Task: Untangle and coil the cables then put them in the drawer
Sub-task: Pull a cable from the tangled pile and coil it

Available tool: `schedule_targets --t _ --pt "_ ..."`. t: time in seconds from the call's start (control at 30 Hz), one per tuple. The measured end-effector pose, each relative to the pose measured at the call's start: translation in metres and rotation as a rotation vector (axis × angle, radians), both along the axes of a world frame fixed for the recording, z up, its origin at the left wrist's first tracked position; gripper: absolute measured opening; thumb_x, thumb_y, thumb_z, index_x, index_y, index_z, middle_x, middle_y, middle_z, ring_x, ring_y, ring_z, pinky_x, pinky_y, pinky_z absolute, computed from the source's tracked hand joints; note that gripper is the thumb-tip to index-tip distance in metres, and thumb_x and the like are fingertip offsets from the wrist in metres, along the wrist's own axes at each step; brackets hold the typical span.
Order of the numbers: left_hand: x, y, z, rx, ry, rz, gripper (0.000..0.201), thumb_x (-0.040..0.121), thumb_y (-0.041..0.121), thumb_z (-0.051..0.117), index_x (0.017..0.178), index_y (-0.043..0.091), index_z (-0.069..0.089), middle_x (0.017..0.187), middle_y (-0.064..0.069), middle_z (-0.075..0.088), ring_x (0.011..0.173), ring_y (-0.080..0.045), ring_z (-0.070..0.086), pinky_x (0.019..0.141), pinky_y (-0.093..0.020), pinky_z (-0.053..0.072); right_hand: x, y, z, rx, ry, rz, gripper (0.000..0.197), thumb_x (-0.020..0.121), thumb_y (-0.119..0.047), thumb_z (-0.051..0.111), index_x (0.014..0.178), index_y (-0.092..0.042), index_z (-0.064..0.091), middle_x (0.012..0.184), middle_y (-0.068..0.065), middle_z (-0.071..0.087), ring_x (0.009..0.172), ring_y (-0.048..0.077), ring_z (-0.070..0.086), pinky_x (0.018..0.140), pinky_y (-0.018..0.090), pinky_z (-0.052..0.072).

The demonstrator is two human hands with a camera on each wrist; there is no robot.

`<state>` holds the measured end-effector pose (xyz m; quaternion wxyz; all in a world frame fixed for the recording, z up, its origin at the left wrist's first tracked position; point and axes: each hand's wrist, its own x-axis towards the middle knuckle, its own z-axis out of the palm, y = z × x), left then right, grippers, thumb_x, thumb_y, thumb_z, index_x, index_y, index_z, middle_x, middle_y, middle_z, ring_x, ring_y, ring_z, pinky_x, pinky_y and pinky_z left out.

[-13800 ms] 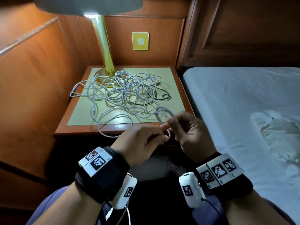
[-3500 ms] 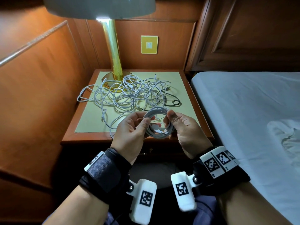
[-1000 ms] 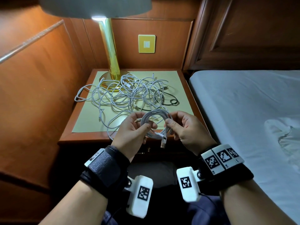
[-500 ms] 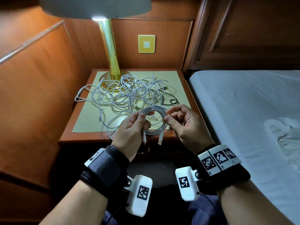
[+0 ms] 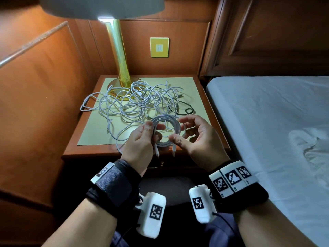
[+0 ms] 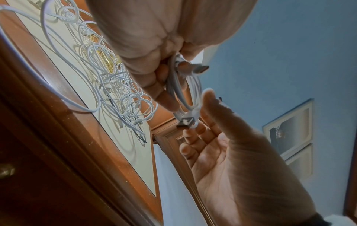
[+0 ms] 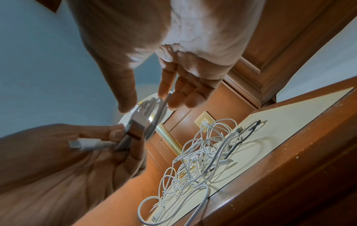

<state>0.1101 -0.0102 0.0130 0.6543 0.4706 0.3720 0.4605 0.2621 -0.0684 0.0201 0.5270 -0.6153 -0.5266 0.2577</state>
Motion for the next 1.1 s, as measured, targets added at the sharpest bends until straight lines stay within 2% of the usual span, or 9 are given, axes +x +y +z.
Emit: schedule_targets --t 0.1,0.27,0.43,0.53,0.6,0.73,0.83,1.0,1.1 --pt "0.002 -0.002 -0.001 0.028 0.021 -0.011 0.041 0.109 0.024 0.032 0.102 -0.005 0.061 0.059 0.0 0.041 0.054 -0.022 0.039 0.051 -0.026 0.044 -0.002 0.0 -0.001 0.014 -0.037 -0.025 0.04 0.075 -0.017 0.085 0.108 -0.021 0.064 0.089 -0.007 0.063 0.072 0.008 0.061 0.066 0.02 0.054" --pt "-0.001 0.001 -0.008 0.081 0.078 0.012 0.037 0.095 0.039 0.041 0.089 0.007 0.06 0.057 0.007 0.046 0.054 -0.022 0.037 0.066 -0.049 0.039 -0.002 0.0 -0.002 0.027 -0.092 0.006 0.033 0.081 -0.009 0.076 0.11 -0.02 0.065 0.094 -0.005 0.067 0.078 0.009 0.065 0.066 0.019 0.055" --pt "-0.003 0.004 -0.01 0.107 0.177 0.065 0.034 0.108 0.024 0.035 0.084 0.011 0.054 0.057 0.01 0.045 0.057 -0.013 0.043 0.056 -0.033 0.044 -0.002 0.001 -0.007 0.112 -0.265 0.006 0.031 0.084 -0.009 0.073 0.113 -0.017 0.068 0.096 -0.001 0.065 0.08 0.008 0.066 0.069 0.012 0.054" --pt "-0.007 0.007 -0.012 0.149 0.336 0.086 0.034 0.108 0.028 0.035 0.084 0.012 0.052 0.064 0.004 0.044 0.052 -0.007 0.045 0.057 -0.035 0.048 0.001 0.001 -0.005 0.183 -0.367 -0.041 0.019 0.083 -0.002 0.071 0.099 -0.011 0.071 0.092 0.003 0.065 0.076 0.002 0.063 0.072 0.005 0.048" --pt "-0.009 0.007 -0.011 0.158 0.39 0.077 0.034 0.108 0.028 0.033 0.082 0.013 0.05 0.065 0.002 0.043 0.053 -0.011 0.044 0.061 -0.042 0.05 0.005 0.002 -0.004 0.243 -0.427 -0.054 0.018 0.081 0.003 0.07 0.094 -0.009 0.072 0.094 0.003 0.065 0.081 0.004 0.065 0.078 0.01 0.052" --pt "-0.007 0.005 -0.001 0.119 0.228 0.018 0.036 0.109 0.021 0.032 0.079 0.011 0.048 0.06 0.008 0.041 0.055 -0.009 0.043 0.051 -0.031 0.05 0.007 0.004 -0.005 0.25 -0.542 -0.149 0.023 0.079 0.002 0.071 0.094 -0.015 0.072 0.093 -0.005 0.068 0.086 0.011 0.063 0.083 0.026 0.053" --pt "-0.006 0.001 0.007 0.039 0.056 -0.081 0.035 0.109 0.015 0.029 0.078 0.009 0.045 0.055 0.005 0.035 0.05 -0.009 0.04 0.046 -0.03 0.048 0.003 0.006 -0.006 0.131 -0.306 -0.19 0.018 0.084 -0.003 0.072 0.09 -0.021 0.073 0.084 -0.011 0.07 0.077 0.006 0.063 0.074 0.015 0.05" --pt "-0.005 -0.001 0.005 0.035 0.036 -0.088 0.035 0.109 0.016 0.028 0.078 0.009 0.043 0.056 0.003 0.035 0.049 -0.01 0.041 0.047 -0.03 0.048 -0.005 0.01 -0.005 -0.078 0.353 -0.118 0.015 0.091 -0.004 0.065 0.088 -0.014 0.077 0.086 0.008 0.077 0.083 0.024 0.074 0.082 0.049 0.06" --pt "-0.003 -0.002 0.0 0.046 0.085 -0.07 0.035 0.109 0.017 0.029 0.078 0.01 0.043 0.056 0.004 0.037 0.05 -0.01 0.042 0.048 -0.03 0.048 -0.007 0.007 0.0 -0.128 0.46 0.01 0.01 0.086 -0.008 0.075 0.096 -0.009 0.076 0.091 0.012 0.077 0.086 0.023 0.073 0.085 0.043 0.06"
